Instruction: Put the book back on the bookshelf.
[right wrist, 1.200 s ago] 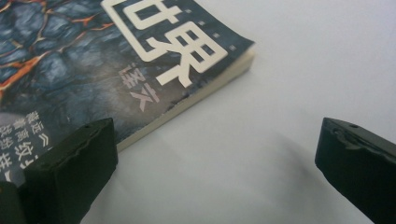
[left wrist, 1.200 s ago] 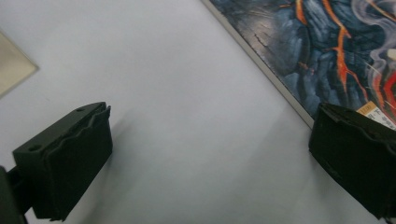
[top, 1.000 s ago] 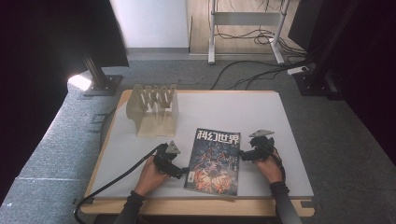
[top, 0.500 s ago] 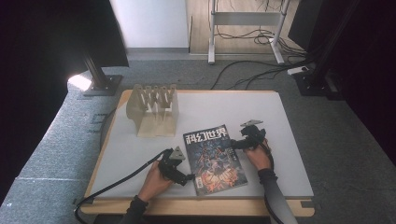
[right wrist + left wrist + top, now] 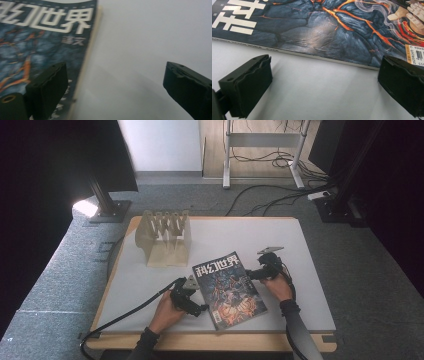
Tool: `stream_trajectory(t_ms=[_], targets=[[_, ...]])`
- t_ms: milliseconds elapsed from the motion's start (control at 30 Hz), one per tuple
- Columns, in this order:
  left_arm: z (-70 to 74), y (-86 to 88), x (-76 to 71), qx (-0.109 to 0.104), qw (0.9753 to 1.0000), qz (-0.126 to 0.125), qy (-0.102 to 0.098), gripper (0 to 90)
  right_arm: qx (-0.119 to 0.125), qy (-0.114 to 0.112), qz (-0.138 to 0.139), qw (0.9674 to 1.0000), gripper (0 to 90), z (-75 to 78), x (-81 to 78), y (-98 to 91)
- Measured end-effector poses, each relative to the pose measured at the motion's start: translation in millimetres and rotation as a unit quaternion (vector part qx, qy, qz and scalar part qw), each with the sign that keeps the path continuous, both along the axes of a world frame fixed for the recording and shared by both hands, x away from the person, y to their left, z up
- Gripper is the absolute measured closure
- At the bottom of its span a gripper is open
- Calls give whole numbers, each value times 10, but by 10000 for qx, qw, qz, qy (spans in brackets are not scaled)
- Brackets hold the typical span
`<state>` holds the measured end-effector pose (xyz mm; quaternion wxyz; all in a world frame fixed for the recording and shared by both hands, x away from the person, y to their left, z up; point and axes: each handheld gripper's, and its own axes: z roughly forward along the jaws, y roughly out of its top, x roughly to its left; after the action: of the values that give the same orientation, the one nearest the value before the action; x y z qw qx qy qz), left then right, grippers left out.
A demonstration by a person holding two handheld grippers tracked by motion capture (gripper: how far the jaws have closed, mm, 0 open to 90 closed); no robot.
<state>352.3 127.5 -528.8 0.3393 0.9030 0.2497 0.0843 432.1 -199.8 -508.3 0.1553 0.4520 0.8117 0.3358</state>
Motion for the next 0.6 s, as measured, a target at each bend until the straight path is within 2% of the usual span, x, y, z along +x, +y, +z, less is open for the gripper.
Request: stream_trajectory(t_ms=[133,167,200,300,333,467,533,600], targets=[[-4,-3,-3,-6,10000,-2,-10,0,187,145,294,9993,120,5,-59,118],[-4,-3,-3,-6,10000,-2,-10,0,187,145,294,9993,120,5,-59,118],[-6,-4,-5,-11,10000,-1,-20,0,245,197,427,9986,128,-22,-54,204],[-6,-4,-5,-13,10000,-1,-20,0,313,277,498,9979,139,-47,-39,271],[-7,-4,-5,-15,10000,0,-20,0,375,313,545,9973,179,-68,-14,342],[-8,-4,-5,-17,10000,0,-18,0,497,428,556,9963,243,-100,36,409],[-7,-3,-4,-13,10000,-1,-12,0,530,487,502,9961,243,-111,44,426],[-5,-2,-2,3,10000,-8,-9,0,753,644,379,9944,231,-106,46,412]])
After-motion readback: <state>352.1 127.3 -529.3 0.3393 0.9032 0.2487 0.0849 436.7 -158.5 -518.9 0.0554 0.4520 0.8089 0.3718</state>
